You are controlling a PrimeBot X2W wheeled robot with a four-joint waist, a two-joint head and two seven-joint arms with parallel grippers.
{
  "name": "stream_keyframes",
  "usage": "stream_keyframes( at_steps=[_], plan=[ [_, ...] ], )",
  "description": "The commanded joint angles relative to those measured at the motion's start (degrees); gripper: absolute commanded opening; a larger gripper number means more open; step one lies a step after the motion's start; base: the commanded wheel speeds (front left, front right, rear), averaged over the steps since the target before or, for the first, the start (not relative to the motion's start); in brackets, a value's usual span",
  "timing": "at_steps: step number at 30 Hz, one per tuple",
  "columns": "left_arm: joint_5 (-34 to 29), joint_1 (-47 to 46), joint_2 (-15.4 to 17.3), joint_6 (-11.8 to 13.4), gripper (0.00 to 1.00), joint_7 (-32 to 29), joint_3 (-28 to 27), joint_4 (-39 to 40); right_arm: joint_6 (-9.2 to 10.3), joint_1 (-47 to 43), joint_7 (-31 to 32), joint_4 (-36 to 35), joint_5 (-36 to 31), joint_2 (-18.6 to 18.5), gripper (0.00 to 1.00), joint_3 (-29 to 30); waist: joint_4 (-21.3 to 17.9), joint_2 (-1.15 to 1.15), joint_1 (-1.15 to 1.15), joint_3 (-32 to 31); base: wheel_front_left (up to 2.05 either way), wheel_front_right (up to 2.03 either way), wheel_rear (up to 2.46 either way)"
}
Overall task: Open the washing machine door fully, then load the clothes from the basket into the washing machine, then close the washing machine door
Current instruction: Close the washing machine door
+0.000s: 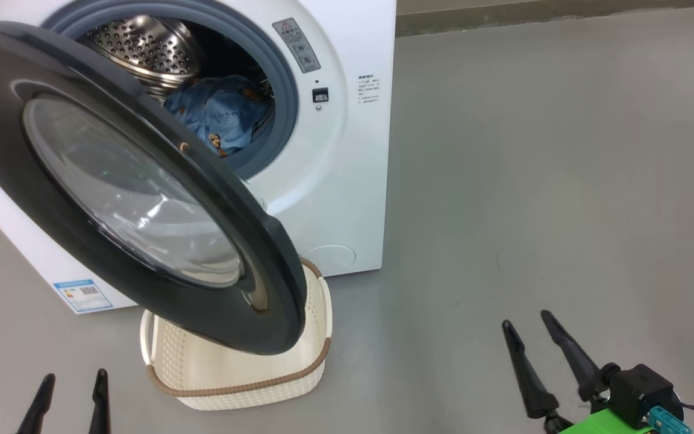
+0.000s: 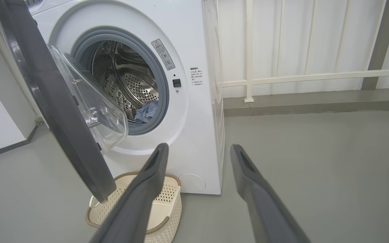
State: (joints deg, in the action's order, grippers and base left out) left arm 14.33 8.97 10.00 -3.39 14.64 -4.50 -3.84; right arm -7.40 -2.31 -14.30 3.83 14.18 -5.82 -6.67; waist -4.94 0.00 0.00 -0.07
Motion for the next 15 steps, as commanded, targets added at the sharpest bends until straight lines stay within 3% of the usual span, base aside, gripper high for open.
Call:
stream_keyframes(
  at_steps=[1,7,15],
  plan=[
    [-0.6,-1.9,0.7,-0.3,1.0,0.4,-2.5,1.1,-0.09,0.8,-0.7,-1.2,-0.5,-0.3,0.0,-1.1,0.1,0.0,0.0,0.0,0.0,0.0,0.0],
    [-0.8,-1.9,0.4,-0.6,1.0,0.4,-3.0,1.3,-0.09,1.4,-0.7,-3.0,-1.0,-0.3,0.0,-0.7,0.3,0.0,0.0,-0.1,0.0,0.0,0.0],
    [-1.0,-1.9,-0.4,-1.3,1.0,0.4,-3.8,0.9,-0.09,5.5,-0.7,-14.8,-1.8,-0.9,0.0,-0.9,0.6,0.0,0.0,0.1,0.0,0.0,0.0]
  ],
)
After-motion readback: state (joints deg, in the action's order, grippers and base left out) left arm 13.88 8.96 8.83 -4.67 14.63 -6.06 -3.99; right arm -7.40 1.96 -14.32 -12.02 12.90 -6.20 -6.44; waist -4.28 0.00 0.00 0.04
